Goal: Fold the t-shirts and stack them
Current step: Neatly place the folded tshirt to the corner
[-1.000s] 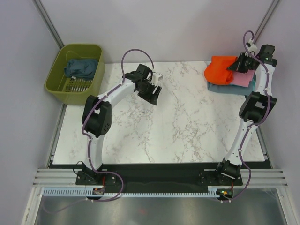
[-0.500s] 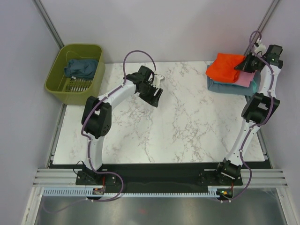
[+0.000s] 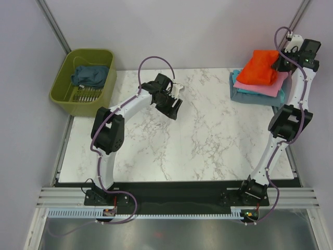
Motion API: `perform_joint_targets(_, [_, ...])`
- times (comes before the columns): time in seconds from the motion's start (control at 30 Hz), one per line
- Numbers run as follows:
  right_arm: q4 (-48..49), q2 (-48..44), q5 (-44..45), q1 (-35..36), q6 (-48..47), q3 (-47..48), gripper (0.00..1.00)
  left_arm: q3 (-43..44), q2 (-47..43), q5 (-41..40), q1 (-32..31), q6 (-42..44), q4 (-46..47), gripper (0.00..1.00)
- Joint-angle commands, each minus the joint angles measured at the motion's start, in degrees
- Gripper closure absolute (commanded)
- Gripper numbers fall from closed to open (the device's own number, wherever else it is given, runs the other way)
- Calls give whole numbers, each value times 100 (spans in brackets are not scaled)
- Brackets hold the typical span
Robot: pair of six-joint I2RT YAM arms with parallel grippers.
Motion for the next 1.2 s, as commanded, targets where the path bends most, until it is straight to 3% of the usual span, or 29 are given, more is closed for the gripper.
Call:
perform_joint_targets(0.0, [447, -303, 428, 133, -548, 49, 100, 39, -324, -9, -46, 179, 34, 26])
perform_joint_targets(0.47, [1027, 102, 1483, 361, -1067, 58, 100, -49, -404, -185, -125, 276, 26, 26])
perform_joint_targets(0.5, [1054, 111, 1562, 361, -1041, 58, 92, -58, -412, -202, -134, 285, 26, 26])
perform_joint_targets(0.57, [1133, 111, 1667, 361, -970, 49, 67, -75, -421, -194, -151, 285, 26, 26])
perform_joint_targets(0.6, [1220, 93, 1668, 361, -935, 32, 40, -93, -430, -194, -160, 285, 26, 26])
perform_joint_targets(0.63, [1282, 6, 1677, 361, -796, 23, 35, -93, -430, -194, -160, 294, 26, 26])
perform_joint_targets(0.8, [1502, -687, 1441, 352, -189, -318, 25, -58, -404, -150, -169, 250, 52, 26])
perform_joint_targets(0.97, [1705, -1971, 808, 361, 443, -1619, 23, -5, -386, 8, -169, 153, 122, 26])
perform_joint_targets(1.03, [1469, -2173, 265, 422, 437, -1848, 24, 47, -351, 70, -169, 101, 140, 26])
perform_joint_targets(1.17, [222, -1911, 244, 896, -266, -1718, 27, 170, -324, 158, -169, 48, 140, 26])
